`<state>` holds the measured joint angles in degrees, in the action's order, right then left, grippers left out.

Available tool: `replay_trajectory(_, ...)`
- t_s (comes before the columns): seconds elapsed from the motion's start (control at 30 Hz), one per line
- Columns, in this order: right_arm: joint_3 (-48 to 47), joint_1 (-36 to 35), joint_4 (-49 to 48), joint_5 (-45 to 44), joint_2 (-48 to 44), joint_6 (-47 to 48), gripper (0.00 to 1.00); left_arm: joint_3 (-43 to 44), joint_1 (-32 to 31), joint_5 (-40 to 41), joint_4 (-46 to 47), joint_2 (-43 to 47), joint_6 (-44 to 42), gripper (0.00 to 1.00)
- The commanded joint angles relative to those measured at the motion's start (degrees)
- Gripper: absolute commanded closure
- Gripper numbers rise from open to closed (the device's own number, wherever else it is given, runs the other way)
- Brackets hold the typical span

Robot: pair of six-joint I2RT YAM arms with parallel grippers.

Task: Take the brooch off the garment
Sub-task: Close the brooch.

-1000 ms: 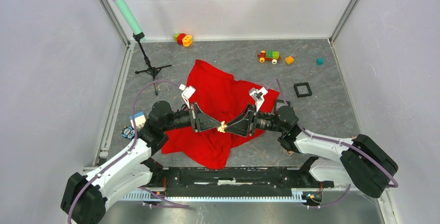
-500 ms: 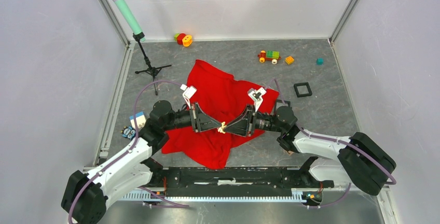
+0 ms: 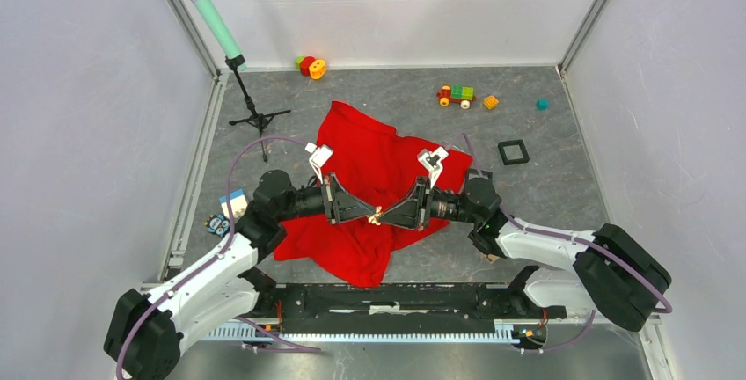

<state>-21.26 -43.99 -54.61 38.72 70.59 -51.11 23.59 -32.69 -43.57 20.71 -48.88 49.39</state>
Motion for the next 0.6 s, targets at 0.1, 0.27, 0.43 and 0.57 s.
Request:
replay_trajectory(0.1,-1.50,-0.09,1.06,-5.25,1.03,-1.16,0.93,1.04,-0.80,-2.04,3.37,0.20,0.47,0.98)
replay_trajectory(0.27,-0.07,0.13,-0.68,-7.23,0.11,-1.69,0.92,1.01,-0.80,-0.55,1.10,1.50,-0.53,0.98)
replay_trajectory(0.43,1.09,0.69,-1.62,-7.91,-0.40,-1.96,0.91,1.28,-0.80,1.24,-1.77,3.35,-1.94,0.98)
replay_trajectory(0.57,1.73,1.13,-2.21,-8.47,-0.87,-2.23,0.91,1.28,-0.82,1.30,-2.26,3.28,-2.24,0.98)
